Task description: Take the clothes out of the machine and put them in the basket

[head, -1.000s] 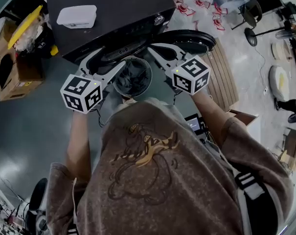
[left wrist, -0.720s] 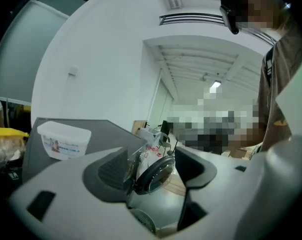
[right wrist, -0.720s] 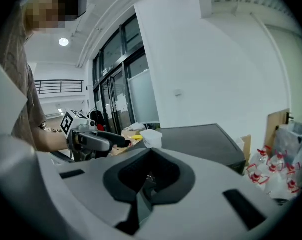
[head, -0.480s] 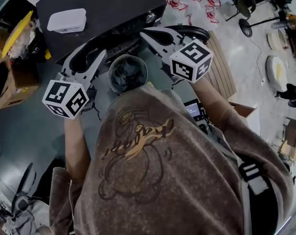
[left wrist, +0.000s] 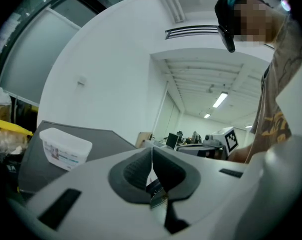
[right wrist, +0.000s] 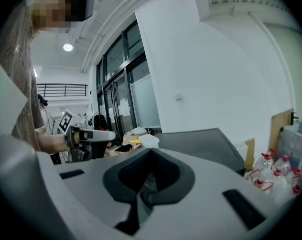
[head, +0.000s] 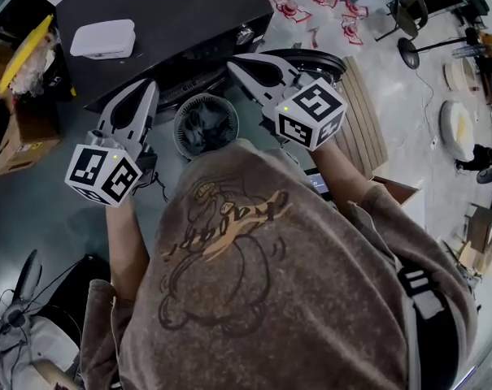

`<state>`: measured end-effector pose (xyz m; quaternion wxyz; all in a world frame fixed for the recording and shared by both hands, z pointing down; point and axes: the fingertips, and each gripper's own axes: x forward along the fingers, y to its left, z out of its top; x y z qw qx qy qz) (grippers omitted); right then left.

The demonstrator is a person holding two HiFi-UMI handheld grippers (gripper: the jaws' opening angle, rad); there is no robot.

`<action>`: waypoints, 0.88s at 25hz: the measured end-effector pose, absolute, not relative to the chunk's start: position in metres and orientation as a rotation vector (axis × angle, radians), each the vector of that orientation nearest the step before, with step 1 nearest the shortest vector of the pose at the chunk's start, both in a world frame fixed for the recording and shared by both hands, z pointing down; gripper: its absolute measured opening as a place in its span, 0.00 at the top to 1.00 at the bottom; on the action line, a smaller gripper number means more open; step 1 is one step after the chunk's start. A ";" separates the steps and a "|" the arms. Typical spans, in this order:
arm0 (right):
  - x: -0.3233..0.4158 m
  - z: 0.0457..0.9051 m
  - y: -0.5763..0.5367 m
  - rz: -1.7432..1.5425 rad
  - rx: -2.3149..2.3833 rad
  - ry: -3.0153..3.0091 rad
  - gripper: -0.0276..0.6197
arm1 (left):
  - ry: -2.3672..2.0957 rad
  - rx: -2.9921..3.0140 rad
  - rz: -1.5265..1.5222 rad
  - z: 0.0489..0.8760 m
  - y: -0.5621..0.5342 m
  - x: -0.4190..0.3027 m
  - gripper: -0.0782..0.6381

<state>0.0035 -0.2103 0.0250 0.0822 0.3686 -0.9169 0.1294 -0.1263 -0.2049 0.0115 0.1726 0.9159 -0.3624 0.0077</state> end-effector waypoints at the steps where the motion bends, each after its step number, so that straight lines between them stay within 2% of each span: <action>1: 0.005 0.027 -0.209 0.382 1.096 -2.741 0.96 | -1.043 2.592 0.012 0.012 -0.205 -0.127 0.88; 9: 0.016 0.024 -0.200 0.265 1.053 -2.771 0.96 | -1.129 2.590 -0.013 0.013 -0.193 -0.123 0.88; 22: 0.009 0.046 -0.196 0.301 1.036 -2.841 0.96 | -1.265 2.600 -0.051 0.027 -0.178 -0.128 0.88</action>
